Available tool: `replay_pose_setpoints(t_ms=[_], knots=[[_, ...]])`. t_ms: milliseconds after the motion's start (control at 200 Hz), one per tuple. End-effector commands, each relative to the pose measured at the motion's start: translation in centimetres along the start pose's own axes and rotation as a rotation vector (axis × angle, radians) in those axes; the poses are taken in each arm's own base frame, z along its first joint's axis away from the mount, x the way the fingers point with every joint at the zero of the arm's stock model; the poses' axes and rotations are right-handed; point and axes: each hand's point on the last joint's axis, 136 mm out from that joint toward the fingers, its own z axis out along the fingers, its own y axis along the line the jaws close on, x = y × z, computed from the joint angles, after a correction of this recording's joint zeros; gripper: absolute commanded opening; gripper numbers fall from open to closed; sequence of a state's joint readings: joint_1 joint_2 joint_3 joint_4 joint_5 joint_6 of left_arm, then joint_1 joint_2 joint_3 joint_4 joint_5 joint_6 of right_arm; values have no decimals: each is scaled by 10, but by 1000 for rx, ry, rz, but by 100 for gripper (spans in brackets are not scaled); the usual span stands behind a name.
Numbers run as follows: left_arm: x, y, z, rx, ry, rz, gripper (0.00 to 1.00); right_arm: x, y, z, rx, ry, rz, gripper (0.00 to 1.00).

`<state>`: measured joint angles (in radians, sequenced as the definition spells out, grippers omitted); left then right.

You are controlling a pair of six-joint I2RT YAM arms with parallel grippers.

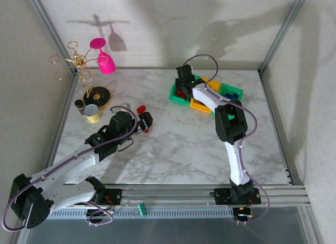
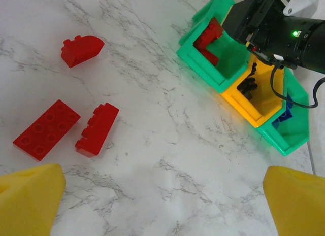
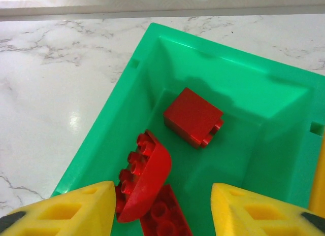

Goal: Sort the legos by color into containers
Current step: Place the lego in the container.

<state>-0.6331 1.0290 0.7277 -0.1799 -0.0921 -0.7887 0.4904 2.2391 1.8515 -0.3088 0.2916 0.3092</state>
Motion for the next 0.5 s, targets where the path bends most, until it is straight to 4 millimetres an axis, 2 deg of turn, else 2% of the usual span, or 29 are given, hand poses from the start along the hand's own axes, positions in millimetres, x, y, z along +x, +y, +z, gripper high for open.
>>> replay_pose_setpoints(t_ms=[0,230,406,491], knots=[[-15,-15,-8,50,-34,-4,100,-15,6,-34,-49,-33,-5,55],[-14,-6,-19,45,-51,-23,100,16,39,-80,-161,-4,-58,61],[-12,4,-30,30,-57,-33,100,57,77,-108,-280,49,-84,65],[-12,9,-37,26,-67,-45,100,75,87,-112,-299,81,-77,65]])
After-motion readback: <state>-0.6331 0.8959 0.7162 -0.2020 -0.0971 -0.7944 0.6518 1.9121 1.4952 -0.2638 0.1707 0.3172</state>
